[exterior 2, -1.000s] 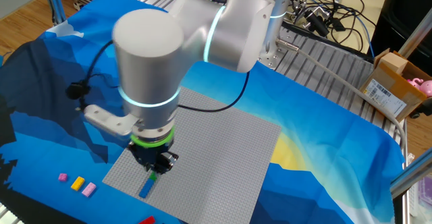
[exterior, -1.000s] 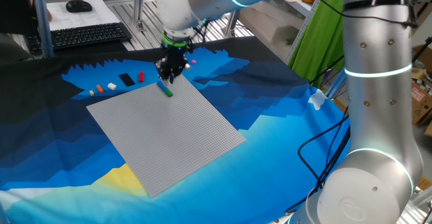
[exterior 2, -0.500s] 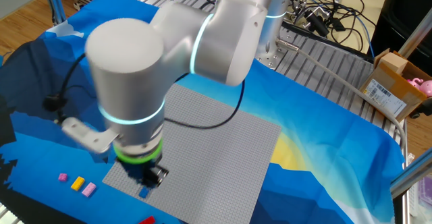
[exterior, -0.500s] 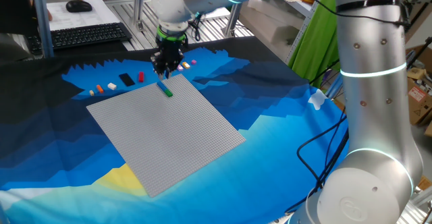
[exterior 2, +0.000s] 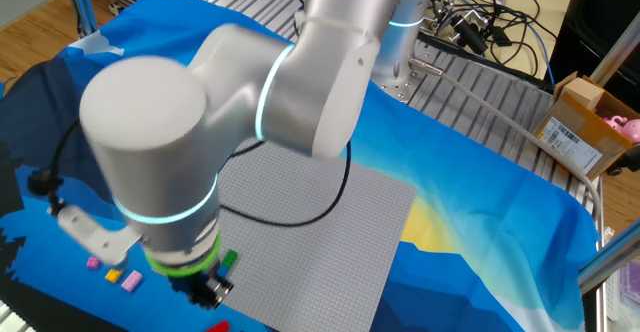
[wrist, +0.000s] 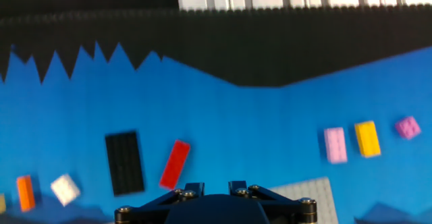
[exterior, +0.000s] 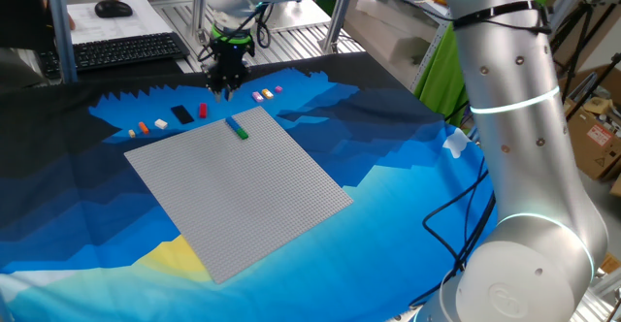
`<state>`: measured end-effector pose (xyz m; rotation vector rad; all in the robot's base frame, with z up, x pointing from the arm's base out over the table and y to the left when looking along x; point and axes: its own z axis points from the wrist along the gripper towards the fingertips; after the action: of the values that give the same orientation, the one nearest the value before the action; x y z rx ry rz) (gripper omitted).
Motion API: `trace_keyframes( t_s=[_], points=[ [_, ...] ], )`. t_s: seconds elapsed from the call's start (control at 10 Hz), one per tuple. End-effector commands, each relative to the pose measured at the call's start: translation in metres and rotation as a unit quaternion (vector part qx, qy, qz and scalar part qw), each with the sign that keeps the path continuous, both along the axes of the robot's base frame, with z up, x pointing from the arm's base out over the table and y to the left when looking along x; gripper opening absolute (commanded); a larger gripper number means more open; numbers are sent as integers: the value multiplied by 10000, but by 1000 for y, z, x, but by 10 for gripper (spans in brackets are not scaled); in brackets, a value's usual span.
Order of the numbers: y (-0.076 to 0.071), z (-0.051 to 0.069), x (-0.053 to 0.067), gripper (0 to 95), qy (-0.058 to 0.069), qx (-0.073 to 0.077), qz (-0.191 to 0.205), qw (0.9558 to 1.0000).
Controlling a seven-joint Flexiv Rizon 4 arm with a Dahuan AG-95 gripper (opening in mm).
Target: Stack small Lego blocks randomly, one at a time
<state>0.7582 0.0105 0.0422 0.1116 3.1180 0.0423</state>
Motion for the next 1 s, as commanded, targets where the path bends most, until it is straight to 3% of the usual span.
trace_keyframes(
  t_s=[0.1, 1.0],
  points=[
    [9, -5, 4, 190, -9, -15, -135, 9999],
    [26, -24, 5, 190, -73, -30, -290, 9995]
  ],
)
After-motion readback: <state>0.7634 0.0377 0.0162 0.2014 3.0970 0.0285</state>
